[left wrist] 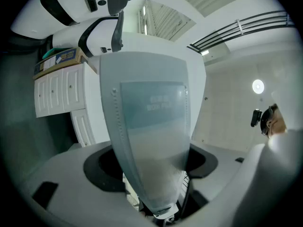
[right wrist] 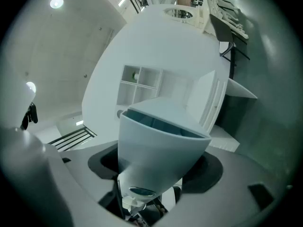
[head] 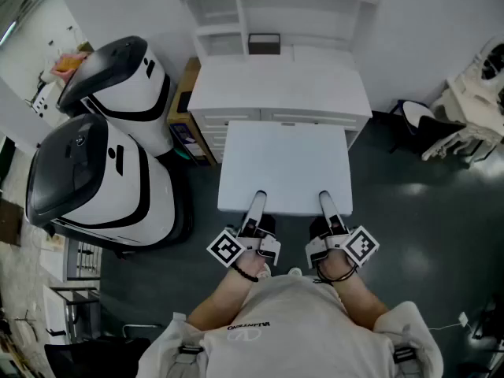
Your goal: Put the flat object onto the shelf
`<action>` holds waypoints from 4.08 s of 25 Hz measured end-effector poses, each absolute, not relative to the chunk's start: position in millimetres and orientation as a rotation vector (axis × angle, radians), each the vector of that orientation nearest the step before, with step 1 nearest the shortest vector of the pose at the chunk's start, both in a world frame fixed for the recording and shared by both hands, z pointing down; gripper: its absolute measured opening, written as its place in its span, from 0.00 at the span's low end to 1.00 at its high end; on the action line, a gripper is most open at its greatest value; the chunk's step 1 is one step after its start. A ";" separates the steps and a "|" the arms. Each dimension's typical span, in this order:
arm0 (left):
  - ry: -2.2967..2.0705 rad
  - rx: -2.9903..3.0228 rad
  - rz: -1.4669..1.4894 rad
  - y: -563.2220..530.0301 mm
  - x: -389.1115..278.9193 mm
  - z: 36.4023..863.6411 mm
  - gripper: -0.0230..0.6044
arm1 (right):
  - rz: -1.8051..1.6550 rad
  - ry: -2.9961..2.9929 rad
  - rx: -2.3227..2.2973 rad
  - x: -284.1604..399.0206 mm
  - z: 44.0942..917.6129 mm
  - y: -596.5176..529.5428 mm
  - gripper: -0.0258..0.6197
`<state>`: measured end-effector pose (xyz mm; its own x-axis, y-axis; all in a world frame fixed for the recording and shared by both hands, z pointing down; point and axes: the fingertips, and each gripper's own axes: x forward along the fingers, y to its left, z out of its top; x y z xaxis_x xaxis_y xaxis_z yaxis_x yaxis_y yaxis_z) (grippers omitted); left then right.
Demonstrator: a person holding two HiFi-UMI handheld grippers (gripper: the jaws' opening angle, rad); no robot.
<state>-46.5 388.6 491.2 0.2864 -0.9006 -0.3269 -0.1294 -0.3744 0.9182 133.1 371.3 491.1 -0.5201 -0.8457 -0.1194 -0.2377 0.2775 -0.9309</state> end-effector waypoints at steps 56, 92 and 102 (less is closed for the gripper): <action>-0.968 1.748 -1.182 50.3 -26.2 470.3 0.58 | -1.243 1.938 -0.906 151.6 468.3 28.6 0.59; -0.876 1.773 -1.109 -227.1 -119.6 419.9 0.58 | -1.185 1.882 -0.984 58.6 420.0 -233.3 0.59; -0.898 1.802 -1.098 -238.3 -124.6 380.8 0.58 | -1.168 1.906 -0.937 52.4 380.9 -248.2 0.59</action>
<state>-124.6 -238.3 380.8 0.3644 -0.8704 -0.3310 -0.1523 -0.4064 0.9009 52.4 -248.2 380.9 -0.4911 -0.8499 -0.1909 -0.2156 0.3310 -0.9187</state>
